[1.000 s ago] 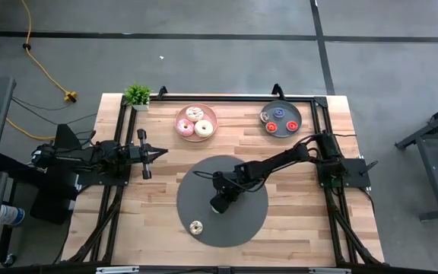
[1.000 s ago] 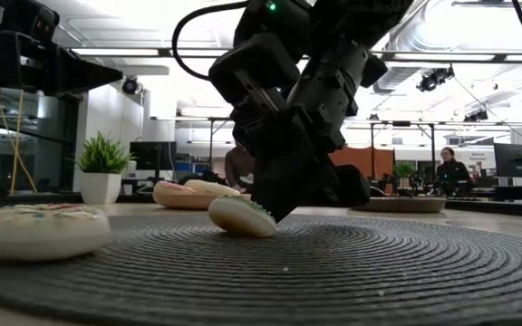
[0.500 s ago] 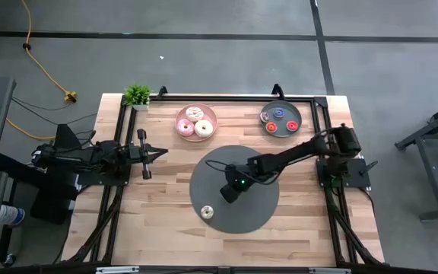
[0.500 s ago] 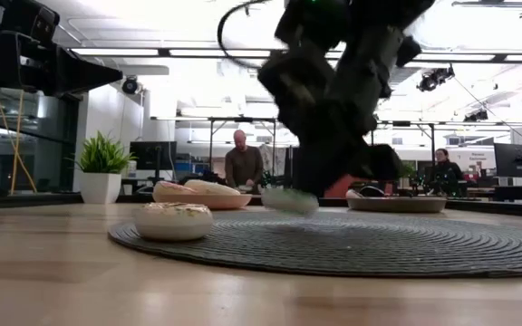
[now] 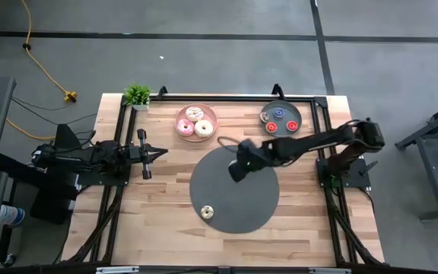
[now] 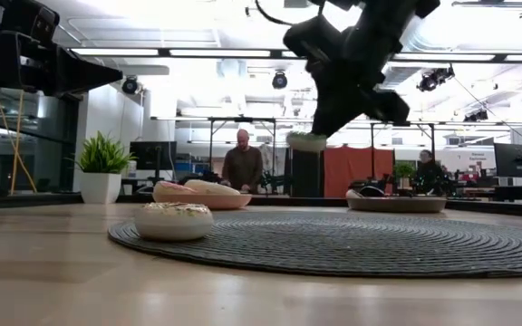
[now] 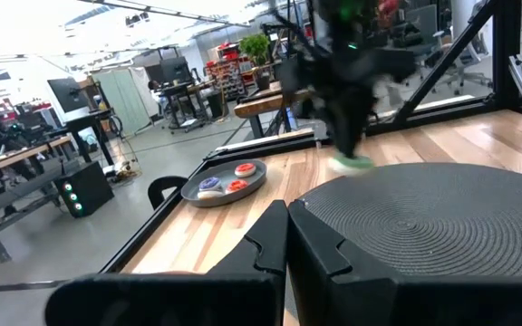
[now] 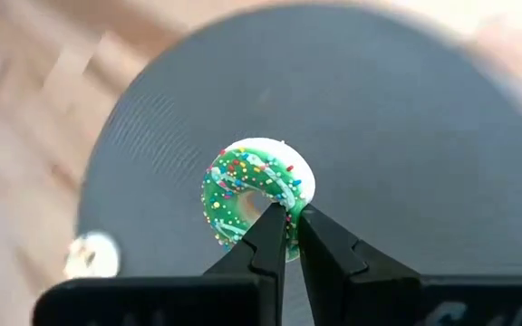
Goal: Pick & Place donuts
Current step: Put the small green donut on the gray plate
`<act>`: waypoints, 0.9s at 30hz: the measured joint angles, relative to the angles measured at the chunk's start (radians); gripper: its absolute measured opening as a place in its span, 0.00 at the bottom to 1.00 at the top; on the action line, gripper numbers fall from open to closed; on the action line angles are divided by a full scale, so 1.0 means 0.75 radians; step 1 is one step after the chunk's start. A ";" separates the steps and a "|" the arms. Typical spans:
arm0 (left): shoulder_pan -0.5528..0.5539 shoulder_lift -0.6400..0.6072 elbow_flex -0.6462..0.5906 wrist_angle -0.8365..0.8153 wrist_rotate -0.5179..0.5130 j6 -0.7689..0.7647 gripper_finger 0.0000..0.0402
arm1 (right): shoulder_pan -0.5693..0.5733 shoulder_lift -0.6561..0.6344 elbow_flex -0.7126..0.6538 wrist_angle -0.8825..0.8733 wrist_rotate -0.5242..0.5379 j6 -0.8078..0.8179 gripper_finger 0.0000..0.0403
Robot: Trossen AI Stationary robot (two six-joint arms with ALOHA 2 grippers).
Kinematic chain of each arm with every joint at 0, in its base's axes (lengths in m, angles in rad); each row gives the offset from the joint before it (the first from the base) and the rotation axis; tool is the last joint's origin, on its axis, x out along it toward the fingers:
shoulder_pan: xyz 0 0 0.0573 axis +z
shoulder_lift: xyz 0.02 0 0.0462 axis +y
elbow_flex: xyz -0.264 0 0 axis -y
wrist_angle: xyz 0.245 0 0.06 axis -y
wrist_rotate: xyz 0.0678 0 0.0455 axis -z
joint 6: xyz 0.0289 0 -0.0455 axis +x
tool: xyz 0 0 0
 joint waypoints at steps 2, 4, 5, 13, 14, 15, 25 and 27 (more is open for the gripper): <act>0.000 0.000 0.000 0.000 0.000 0.000 0.00 | -0.042 -0.048 0.000 -0.080 0.054 0.012 0.06; 0.000 0.000 0.000 0.000 0.000 0.000 0.00 | -0.085 -0.089 0.000 -0.170 0.114 0.050 0.06; 0.000 0.000 0.000 0.000 0.000 0.000 0.00 | -0.108 -0.113 -0.007 -0.207 0.148 0.075 0.05; 0.000 0.000 0.000 0.001 0.000 0.000 0.00 | -0.318 -0.414 -0.354 -0.162 0.313 0.286 0.05; 0.000 0.000 0.000 0.001 0.000 0.000 0.00 | -0.350 -0.455 -0.402 -0.140 0.320 0.289 0.05; 0.000 0.000 0.000 0.001 0.000 0.000 0.00 | -0.383 -0.491 -0.448 -0.127 0.322 0.291 0.06; 0.000 0.000 0.000 0.001 0.000 0.000 0.00 | -0.706 -0.652 -0.704 0.035 0.315 0.266 0.05; 0.000 0.000 0.000 0.001 0.000 0.000 0.00 | -0.763 -0.646 -0.718 0.058 0.313 0.250 0.05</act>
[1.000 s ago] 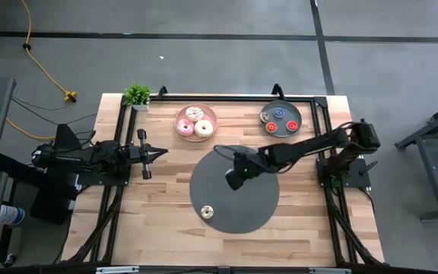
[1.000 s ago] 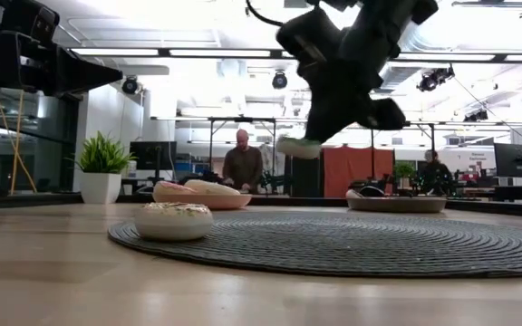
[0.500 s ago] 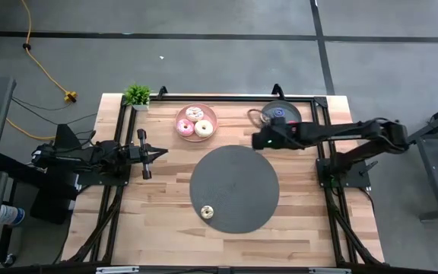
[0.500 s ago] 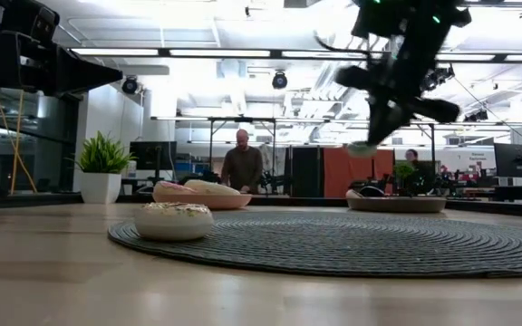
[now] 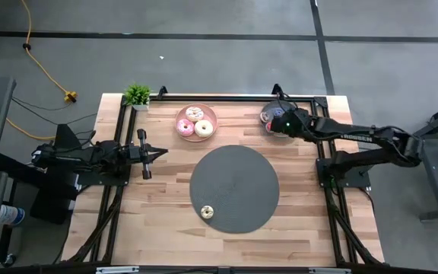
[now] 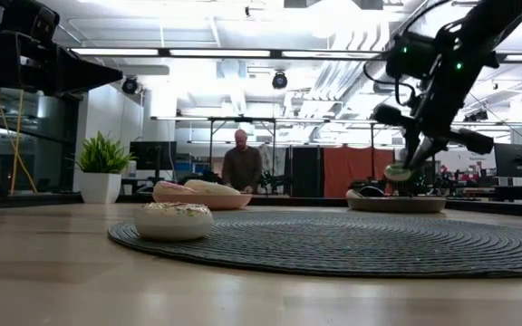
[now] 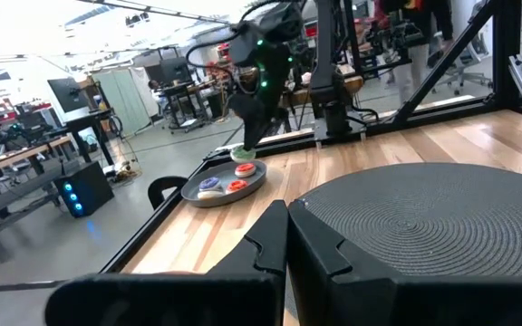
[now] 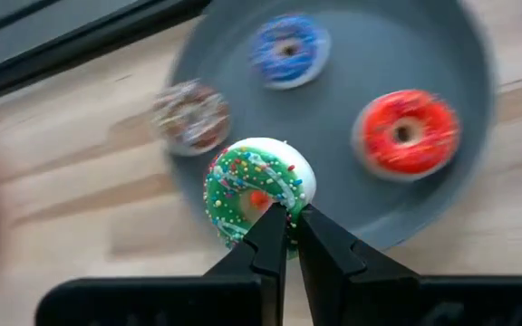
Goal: Pick & Place donuts
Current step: Put the small green donut on the gray plate
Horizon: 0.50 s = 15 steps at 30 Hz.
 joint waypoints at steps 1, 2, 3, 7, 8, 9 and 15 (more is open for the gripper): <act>0.000 0.000 0.000 0.000 0.000 0.000 0.00 | -0.028 0.008 -0.005 -0.002 0.000 -0.001 0.05; 0.000 0.000 -0.001 0.000 0.000 0.000 0.00 | -0.056 0.017 -0.011 -0.007 0.000 -0.005 0.05; 0.000 0.000 0.000 0.000 0.000 0.000 0.00 | -0.083 0.025 -0.016 -0.004 0.000 -0.016 0.05; 0.000 0.000 0.000 0.000 0.000 0.000 0.00 | -0.154 0.070 -0.021 0.030 -0.012 -0.069 0.06; 0.000 0.000 0.000 0.001 0.000 0.000 0.00 | -0.162 0.083 -0.021 0.037 -0.023 -0.083 0.06; 0.000 0.000 0.000 0.000 0.000 0.000 0.00 | -0.167 0.097 -0.021 0.048 -0.030 -0.099 0.06; 0.000 0.000 0.000 0.000 0.000 0.000 0.00 | -0.192 0.210 -0.021 0.092 -0.090 -0.125 0.07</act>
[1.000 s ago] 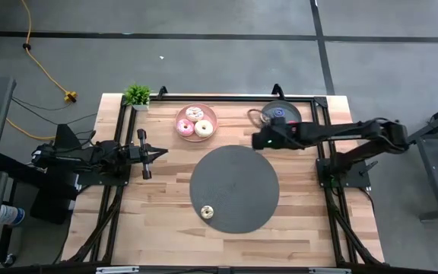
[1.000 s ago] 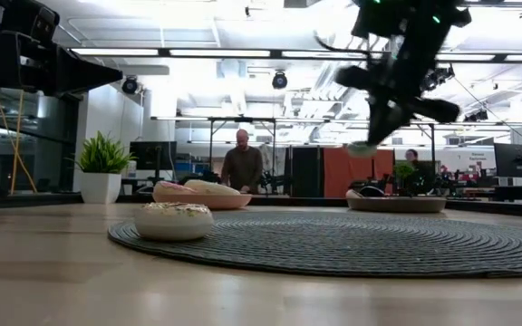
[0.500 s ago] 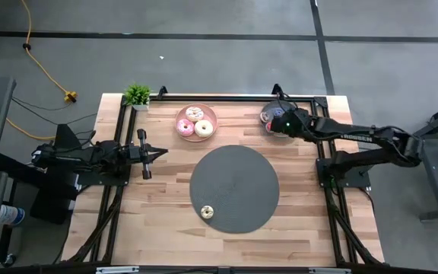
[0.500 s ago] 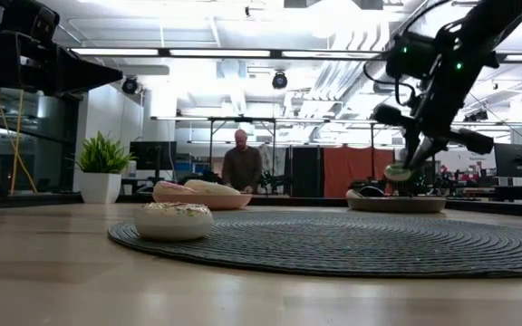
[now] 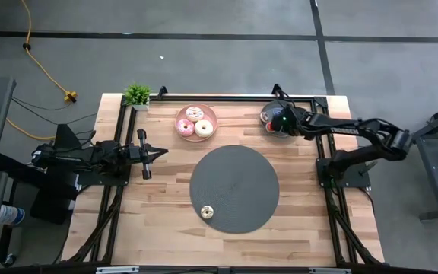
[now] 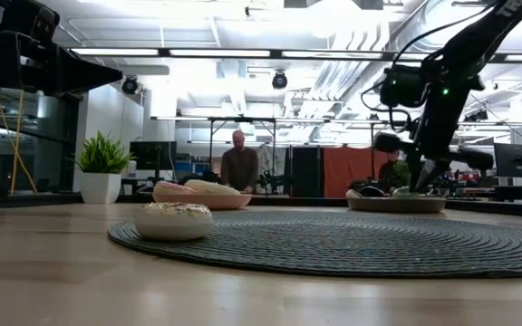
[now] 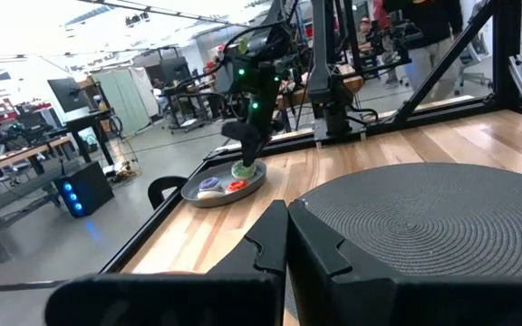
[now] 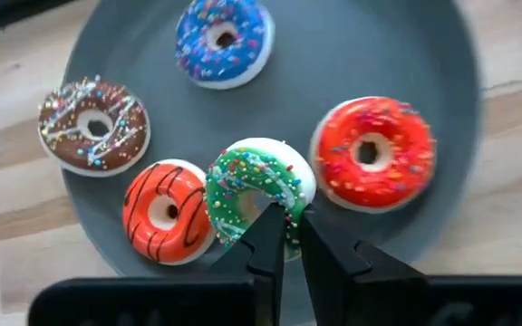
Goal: Pick & Place donuts
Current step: Put the small green donut on the gray plate, then put the small white donut on the gray plate
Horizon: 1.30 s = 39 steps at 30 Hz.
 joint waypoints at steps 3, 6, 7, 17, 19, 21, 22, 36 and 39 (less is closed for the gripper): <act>0.000 0.000 0.000 0.001 0.000 0.000 0.00 | -0.011 0.060 0.000 0.067 -0.037 -0.047 0.09; 0.000 0.000 0.000 0.001 0.000 0.000 0.00 | -0.014 0.111 0.000 0.122 -0.074 -0.076 0.11; 0.000 0.000 0.000 0.000 0.000 0.000 0.00 | -0.014 0.126 0.000 0.131 -0.085 -0.080 0.12; 0.001 0.000 0.000 0.001 0.000 0.000 0.00 | -0.013 0.151 0.000 0.166 -0.112 -0.123 0.23; 0.000 0.000 0.000 0.001 0.000 0.000 0.00 | -0.013 0.151 0.000 0.176 -0.124 -0.134 0.26; 0.000 0.000 0.000 0.001 0.000 0.000 0.00 | -0.013 0.151 0.000 0.185 -0.135 -0.147 0.29; 0.000 0.000 0.000 0.001 0.000 0.000 0.00 | -0.013 0.148 0.000 0.185 -0.139 -0.150 0.31; 0.000 0.000 0.000 0.001 0.000 0.000 0.00 | -0.004 -0.074 0.012 0.182 -0.101 -0.206 0.36; 0.000 0.000 0.000 0.001 0.000 0.000 0.00 | 0.026 -0.128 0.068 0.178 -0.088 -0.293 0.35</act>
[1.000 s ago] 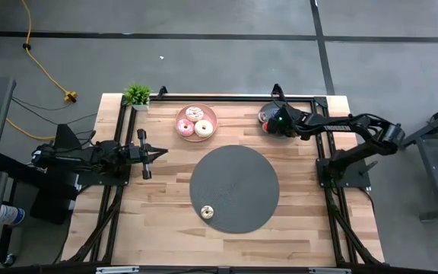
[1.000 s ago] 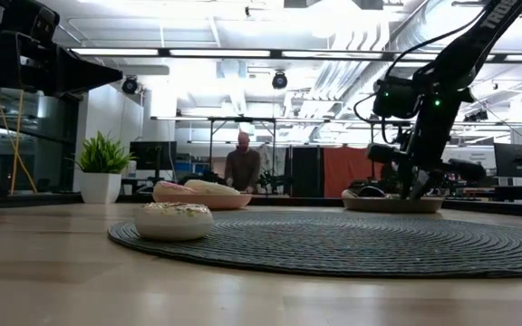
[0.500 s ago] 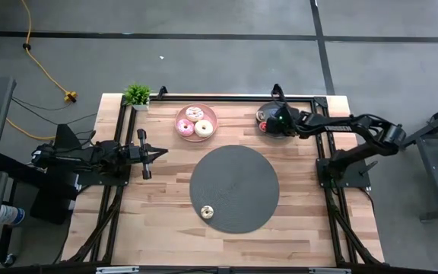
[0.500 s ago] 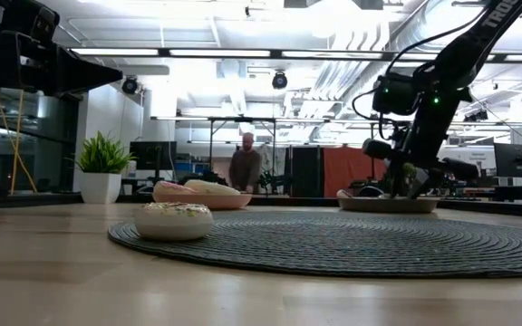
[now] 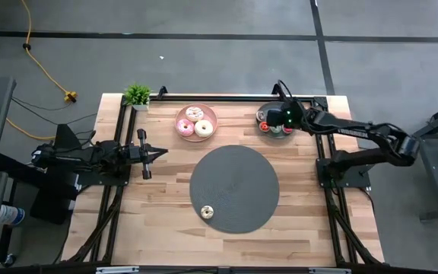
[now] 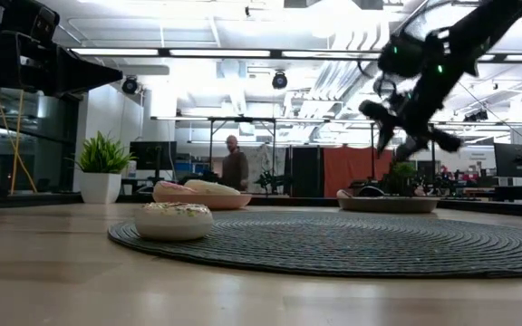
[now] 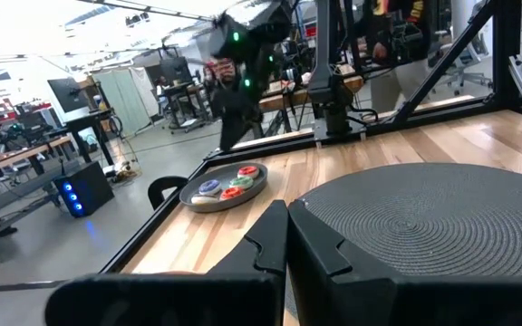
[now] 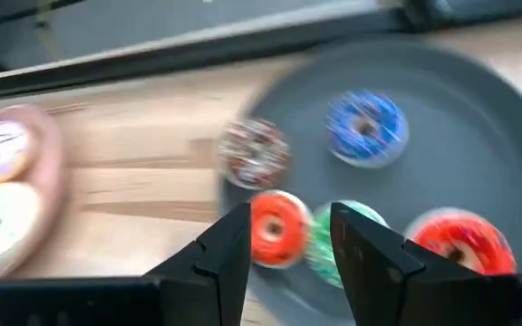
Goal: Pick & Place donuts
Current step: Put the small white donut on the gray plate
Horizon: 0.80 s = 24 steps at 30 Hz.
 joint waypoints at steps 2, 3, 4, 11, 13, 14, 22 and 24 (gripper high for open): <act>0.000 0.000 0.000 0.000 0.000 0.000 0.00 | 0.026 -0.019 0.062 -0.030 0.006 -0.086 0.35; 0.000 0.000 0.000 0.000 0.000 0.000 0.00 | 0.041 -0.020 0.103 -0.054 0.008 -0.131 0.36; 0.000 0.000 0.000 0.000 0.000 0.000 0.00 | 0.060 -0.019 0.150 -0.083 0.008 -0.176 0.36; 0.000 0.000 0.000 0.000 0.000 0.000 0.00 | 0.277 -0.006 0.464 -0.372 -0.005 -0.433 0.36; 0.000 0.000 0.000 0.000 0.000 0.000 0.00 | 0.367 -0.006 0.528 -0.421 -0.012 -0.458 0.35; 0.000 0.000 0.000 0.000 0.000 0.000 0.00 | 0.413 -0.006 0.552 -0.450 -0.014 -0.462 0.35; 0.000 0.000 0.000 0.000 0.000 0.000 0.00 | 0.768 0.111 0.653 -0.512 -0.224 -0.409 0.36; 0.000 0.000 0.000 0.000 0.000 0.000 0.00 | 0.843 0.172 0.676 -0.508 -0.299 -0.360 0.36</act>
